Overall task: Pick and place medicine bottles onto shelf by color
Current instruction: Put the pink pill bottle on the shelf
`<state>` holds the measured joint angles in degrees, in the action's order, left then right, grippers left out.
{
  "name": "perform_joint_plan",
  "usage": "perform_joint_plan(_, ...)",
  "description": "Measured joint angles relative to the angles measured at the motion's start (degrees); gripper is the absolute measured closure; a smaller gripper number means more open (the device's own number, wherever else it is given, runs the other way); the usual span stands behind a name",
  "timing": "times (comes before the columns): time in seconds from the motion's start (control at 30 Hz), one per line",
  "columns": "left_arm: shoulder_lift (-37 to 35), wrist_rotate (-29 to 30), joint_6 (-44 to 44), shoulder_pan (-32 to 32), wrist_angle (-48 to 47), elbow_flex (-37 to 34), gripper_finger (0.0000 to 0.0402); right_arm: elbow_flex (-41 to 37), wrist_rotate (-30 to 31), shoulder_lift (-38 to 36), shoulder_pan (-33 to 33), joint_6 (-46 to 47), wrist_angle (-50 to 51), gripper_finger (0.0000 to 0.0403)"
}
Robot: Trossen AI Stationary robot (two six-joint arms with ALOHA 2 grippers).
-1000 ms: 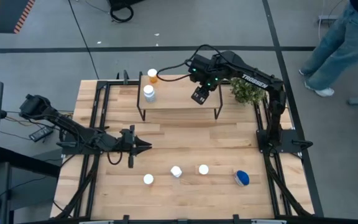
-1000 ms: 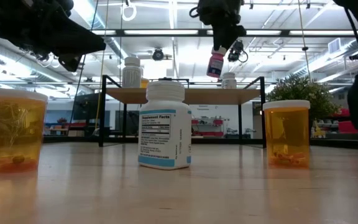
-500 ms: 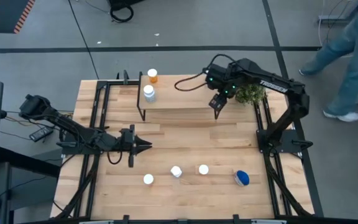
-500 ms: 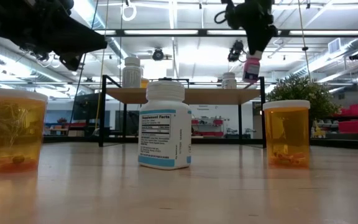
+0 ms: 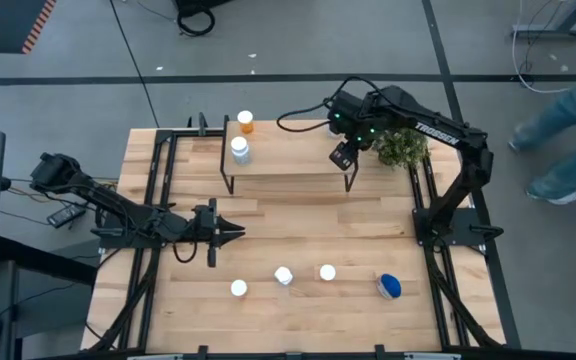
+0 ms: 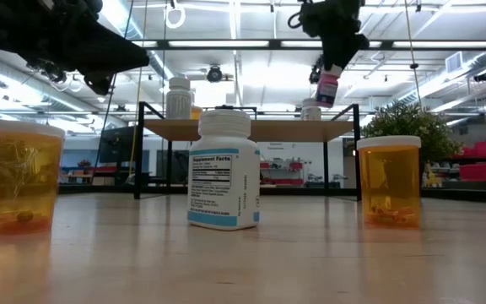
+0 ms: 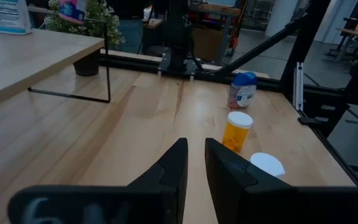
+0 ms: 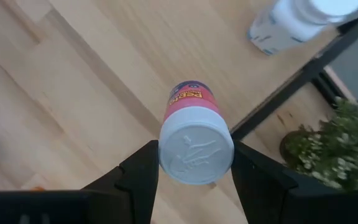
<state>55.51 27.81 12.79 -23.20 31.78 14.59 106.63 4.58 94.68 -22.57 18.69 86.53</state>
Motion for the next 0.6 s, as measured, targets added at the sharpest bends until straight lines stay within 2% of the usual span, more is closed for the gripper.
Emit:
perform_joint_plan(0.23,0.00,0.00,-0.58,0.00,-0.04,0.00,0.0344,0.00,-2.39,4.79,-1.65,-1.57,0.73,0.0212)
perform_joint_plan(0.6,0.00,0.00,-0.35,0.00,-0.08,0.00,0.0340,0.09,-3.30,5.11,-3.74,-1.57,0.95,0.0212)
